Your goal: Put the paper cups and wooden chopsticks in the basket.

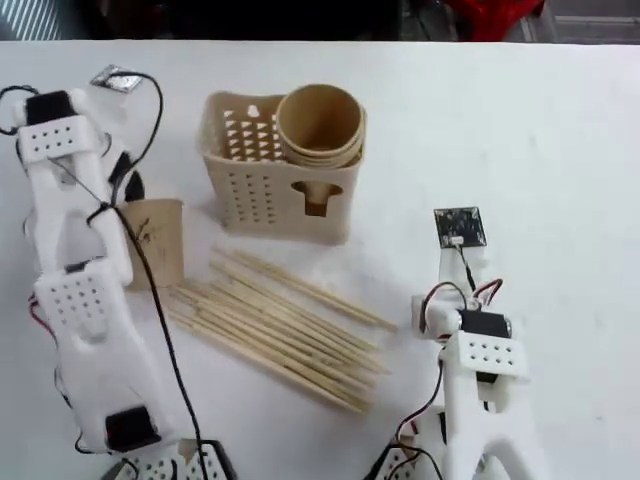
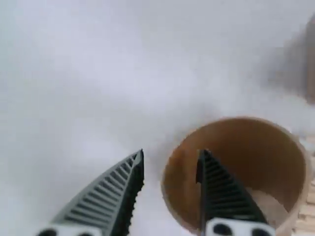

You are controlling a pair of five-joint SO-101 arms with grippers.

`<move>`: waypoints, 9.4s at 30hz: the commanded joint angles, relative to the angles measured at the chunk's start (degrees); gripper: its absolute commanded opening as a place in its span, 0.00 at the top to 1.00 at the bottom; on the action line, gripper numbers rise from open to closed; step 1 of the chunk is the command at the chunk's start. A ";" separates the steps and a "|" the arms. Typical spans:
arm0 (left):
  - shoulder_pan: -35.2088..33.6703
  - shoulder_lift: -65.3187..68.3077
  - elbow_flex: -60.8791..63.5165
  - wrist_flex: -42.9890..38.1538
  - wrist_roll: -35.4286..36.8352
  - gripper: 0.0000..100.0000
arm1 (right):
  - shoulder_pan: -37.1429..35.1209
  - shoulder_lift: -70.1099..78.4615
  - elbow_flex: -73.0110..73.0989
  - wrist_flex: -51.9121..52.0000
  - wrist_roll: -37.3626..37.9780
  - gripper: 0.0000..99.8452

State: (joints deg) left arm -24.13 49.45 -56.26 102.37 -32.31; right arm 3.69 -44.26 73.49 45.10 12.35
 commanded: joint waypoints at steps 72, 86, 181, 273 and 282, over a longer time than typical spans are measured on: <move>-8.84 -68.79 87.74 -27.96 -20.84 0.97 | 0.22 -1.54 -0.18 -0.75 0.62 0.98; 15.43 -68.18 22.68 -3.08 5.98 0.98 | -0.04 -1.54 -0.18 -0.75 0.62 0.98; 36.35 -61.23 18.73 -19.16 22.33 0.83 | 0.04 -1.54 -0.18 -0.84 0.62 0.98; -5.14 -42.15 72.70 -47.21 48.09 0.83 | -39.16 40.66 -30.68 1.63 18.46 0.92; -4.97 -42.15 72.62 -47.21 48.09 0.83 | -38.55 38.20 -30.77 2.15 18.29 0.98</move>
State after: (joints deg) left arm -28.88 7.43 16.53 56.13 15.34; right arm -35.16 -3.65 44.04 47.03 30.29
